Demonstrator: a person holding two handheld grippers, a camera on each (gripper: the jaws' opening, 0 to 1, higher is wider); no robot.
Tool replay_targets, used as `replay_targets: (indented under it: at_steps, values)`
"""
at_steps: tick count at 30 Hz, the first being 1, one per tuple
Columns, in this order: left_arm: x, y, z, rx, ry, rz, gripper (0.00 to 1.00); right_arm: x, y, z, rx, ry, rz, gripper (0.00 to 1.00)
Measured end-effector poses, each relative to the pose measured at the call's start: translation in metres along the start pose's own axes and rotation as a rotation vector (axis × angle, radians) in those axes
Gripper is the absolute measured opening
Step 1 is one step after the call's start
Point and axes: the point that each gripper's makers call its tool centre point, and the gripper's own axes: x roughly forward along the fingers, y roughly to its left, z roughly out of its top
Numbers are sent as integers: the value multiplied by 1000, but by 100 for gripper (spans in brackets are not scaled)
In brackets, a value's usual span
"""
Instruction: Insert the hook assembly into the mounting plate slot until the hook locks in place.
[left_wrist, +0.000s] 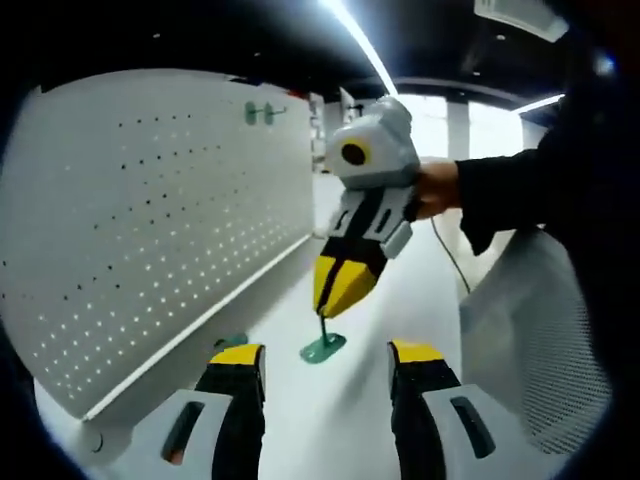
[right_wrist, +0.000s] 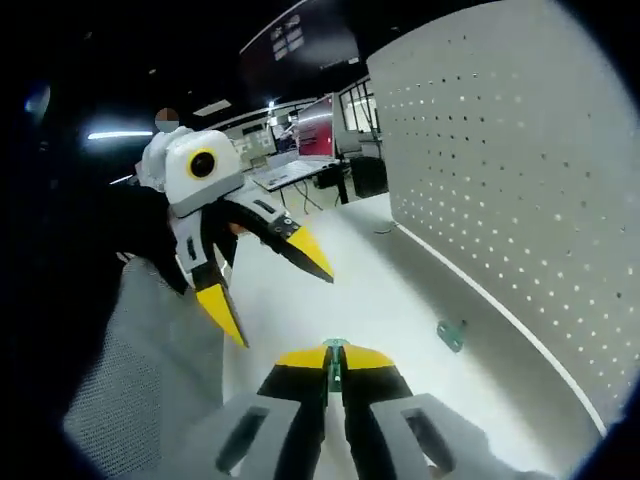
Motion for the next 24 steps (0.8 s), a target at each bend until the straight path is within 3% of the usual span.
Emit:
replay_targets:
  at_steps: [6,24]
  values:
    - [4,-11,-7,9,18,-63,48,-1,22,6,-48,6,93,1]
    - [7,-31,-11,56,32,-149,29,0,48,16,-146,50,175,1]
